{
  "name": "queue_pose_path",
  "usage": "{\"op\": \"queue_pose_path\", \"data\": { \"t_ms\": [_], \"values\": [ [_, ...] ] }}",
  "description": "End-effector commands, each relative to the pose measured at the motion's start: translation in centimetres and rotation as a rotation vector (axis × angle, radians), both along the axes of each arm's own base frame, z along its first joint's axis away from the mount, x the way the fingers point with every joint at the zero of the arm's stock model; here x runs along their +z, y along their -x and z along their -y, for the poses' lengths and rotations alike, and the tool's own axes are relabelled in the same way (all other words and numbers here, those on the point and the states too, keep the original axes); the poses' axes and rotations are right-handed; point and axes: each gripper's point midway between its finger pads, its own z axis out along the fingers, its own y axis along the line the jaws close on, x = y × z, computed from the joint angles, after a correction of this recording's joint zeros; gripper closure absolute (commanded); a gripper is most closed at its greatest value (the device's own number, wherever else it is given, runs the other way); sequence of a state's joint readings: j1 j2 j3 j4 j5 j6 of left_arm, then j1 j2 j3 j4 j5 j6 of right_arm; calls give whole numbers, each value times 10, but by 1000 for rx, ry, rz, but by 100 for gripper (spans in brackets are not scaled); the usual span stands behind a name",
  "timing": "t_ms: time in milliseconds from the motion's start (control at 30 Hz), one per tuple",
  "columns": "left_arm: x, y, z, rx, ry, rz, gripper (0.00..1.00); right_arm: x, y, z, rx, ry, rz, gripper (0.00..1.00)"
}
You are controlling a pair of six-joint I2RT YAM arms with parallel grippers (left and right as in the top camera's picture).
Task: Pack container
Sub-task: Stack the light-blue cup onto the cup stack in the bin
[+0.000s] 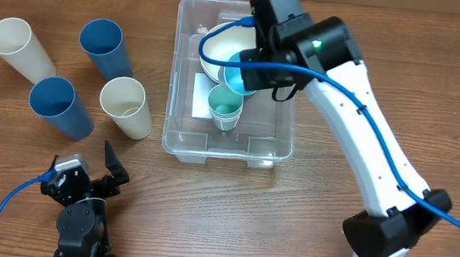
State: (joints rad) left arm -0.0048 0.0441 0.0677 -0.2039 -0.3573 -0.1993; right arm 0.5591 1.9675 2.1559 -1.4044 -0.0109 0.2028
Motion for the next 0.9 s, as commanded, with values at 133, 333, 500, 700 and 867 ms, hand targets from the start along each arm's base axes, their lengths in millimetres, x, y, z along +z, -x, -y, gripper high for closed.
{"op": "queue_pose_path", "data": {
  "t_ms": [133, 333, 500, 700, 867],
  "values": [
    [0, 2, -4, 20, -22, -5, 0, -47, -5, -12, 4, 54, -79, 96],
    [0, 2, -4, 20, -22, -4, 0, -60, -6, -13, 5, 69, -108, 96],
    [0, 2, -4, 20, -22, -5, 0, -60, -3, -15, 14, 61, -118, 44],
    [0, 2, -4, 20, -22, -5, 0, -60, -3, -15, 18, 62, -120, 30],
    [0, 2, -4, 20, -22, -5, 0, -34, -11, -6, -18, 30, -81, 25]
  ]
}}
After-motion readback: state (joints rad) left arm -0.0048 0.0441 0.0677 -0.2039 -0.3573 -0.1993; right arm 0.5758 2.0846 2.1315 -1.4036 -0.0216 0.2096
